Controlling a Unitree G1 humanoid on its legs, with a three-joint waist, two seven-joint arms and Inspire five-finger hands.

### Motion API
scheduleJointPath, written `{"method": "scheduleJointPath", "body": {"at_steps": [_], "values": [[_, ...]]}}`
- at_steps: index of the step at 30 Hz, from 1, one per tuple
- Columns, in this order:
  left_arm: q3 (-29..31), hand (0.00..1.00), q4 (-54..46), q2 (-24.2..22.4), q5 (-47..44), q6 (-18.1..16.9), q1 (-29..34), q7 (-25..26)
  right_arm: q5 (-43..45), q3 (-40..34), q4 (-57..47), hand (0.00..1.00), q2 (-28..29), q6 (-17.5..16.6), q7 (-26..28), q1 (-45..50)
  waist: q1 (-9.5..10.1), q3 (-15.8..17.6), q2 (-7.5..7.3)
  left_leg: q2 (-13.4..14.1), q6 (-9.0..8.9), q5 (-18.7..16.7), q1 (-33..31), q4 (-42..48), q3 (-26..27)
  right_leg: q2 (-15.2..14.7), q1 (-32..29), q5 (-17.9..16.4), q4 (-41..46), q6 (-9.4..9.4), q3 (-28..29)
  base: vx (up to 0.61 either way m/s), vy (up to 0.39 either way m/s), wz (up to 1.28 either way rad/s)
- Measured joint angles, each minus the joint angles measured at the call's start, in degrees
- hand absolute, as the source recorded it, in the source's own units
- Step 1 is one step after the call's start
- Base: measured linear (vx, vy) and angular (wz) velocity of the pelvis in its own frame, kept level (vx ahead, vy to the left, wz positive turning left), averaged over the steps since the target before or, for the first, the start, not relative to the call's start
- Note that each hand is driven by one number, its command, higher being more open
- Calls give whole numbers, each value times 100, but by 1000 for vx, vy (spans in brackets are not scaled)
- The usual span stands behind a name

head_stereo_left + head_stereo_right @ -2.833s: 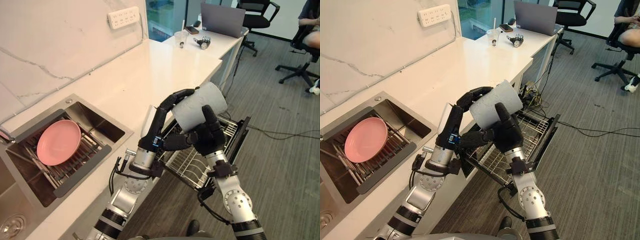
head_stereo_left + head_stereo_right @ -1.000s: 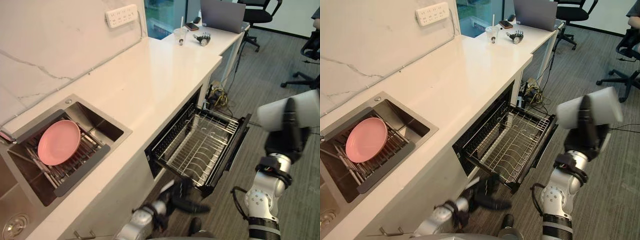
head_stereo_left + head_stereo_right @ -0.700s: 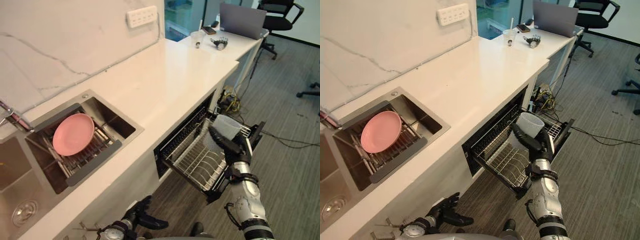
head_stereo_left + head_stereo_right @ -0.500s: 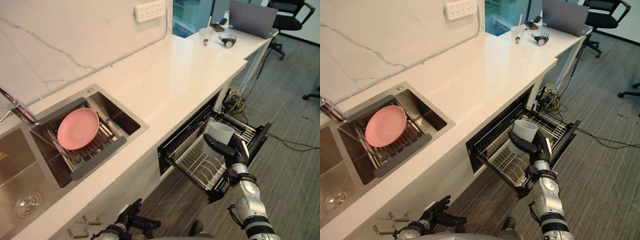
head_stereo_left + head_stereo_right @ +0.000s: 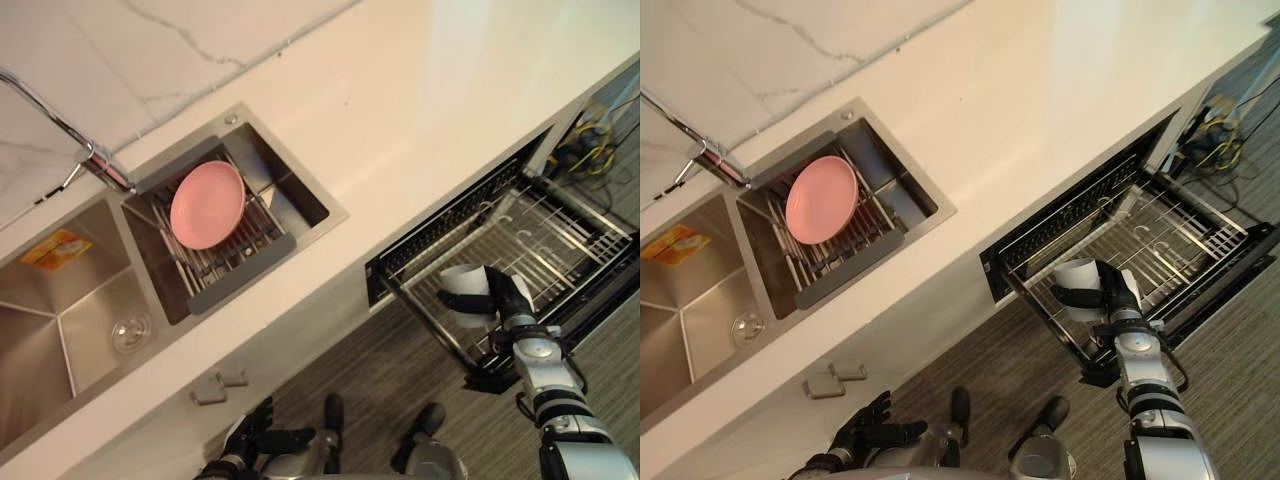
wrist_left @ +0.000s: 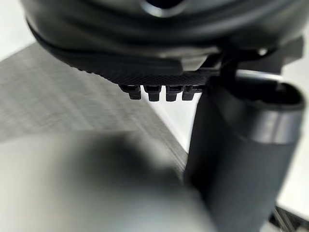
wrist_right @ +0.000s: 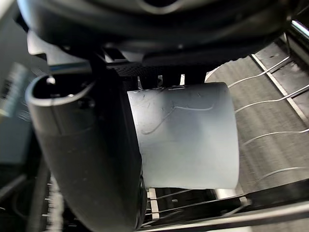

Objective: Walk over to the sink, pick up the cup, carry it to the dishwasher, place the cup inside the dishwasher, then close the dishwasher door

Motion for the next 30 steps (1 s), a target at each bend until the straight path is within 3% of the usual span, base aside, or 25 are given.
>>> {"method": "scheduleJointPath", "body": {"at_steps": [2, 3, 8, 13, 19, 22, 25, 26, 30], "values": [[9, 100, -3, 1, -159, -13, -34, -104, -154, 0, 148, 0, -131, 71, -27, -197, 11, 164, 32, -22, -39, 60, -57, -34, -56, -122, -130, -124, 292, -6, -40, -46, 37, 19], [14, 100, -13, -2, -215, -21, -41, -162, -155, 1, 243, 100, -241, 90, -51, -309, 14, 247, 66, -45, -38, 126, -91, -98, -115, -178, -217, -191, 457, -7, -85, -66, 28, 29], [45, 100, 6, -28, -634, -162, -64, -388, -196, 25, 378, 100, -504, 144, -41, -742, 72, 475, 185, -89, -121, 277, -277, -235, -115, -352, -492, -270, 773, -33, -166, -54, 7, 15], [58, 100, 43, -28, -523, -421, -84, -305, -269, 368, 442, 100, -514, 274, 593, -864, 171, 497, 186, -95, -83, 337, -235, -291, -153, -449, -543, -420, 1044, -36, -174, -7, -49, 5], [118, 100, -1, -28, -325, -310, -169, -243, -46, 415, -15, 100, -213, 297, 32, -539, 183, 534, 95, 3, -75, 304, -113, -325, 33, -413, -408, -490, 1077, -37, -199, -18, -63, 1], [241, 100, 1, -37, -278, -215, -185, -192, 434, 248, -631, 100, 139, 419, 5, -118, 163, 477, -59, 119, -72, 304, -27, -322, 462, -340, -321, -505, 1014, -31, -166, -7, -63, -8], [465, 100, 20, 1, 54, -142, -172, -122, 955, -39, -1388, 100, 788, 433, -41, 580, 114, 289, -366, 214, -77, 300, 115, -295, 546, -184, -214, -499, 847, -33, -61, 64, -83, -21], [560, 100, 32, 53, 52, -59, -159, -50, 1154, -108, -1748, 100, 1081, 413, -94, 957, 84, 170, -528, 269, -143, 253, 215, -293, 671, -84, -150, -494, 743, -30, 112, 54, -87, -33], [838, 100, 152, 27, -102, 139, -155, 206, 1478, -633, -2661, 100, 1711, 19, -340, 1822, -83, -111, -714, 422, -219, 140, 466, -294, 986, 158, -13, -444, 495, -69, 405, 26, -90, -47]]}}
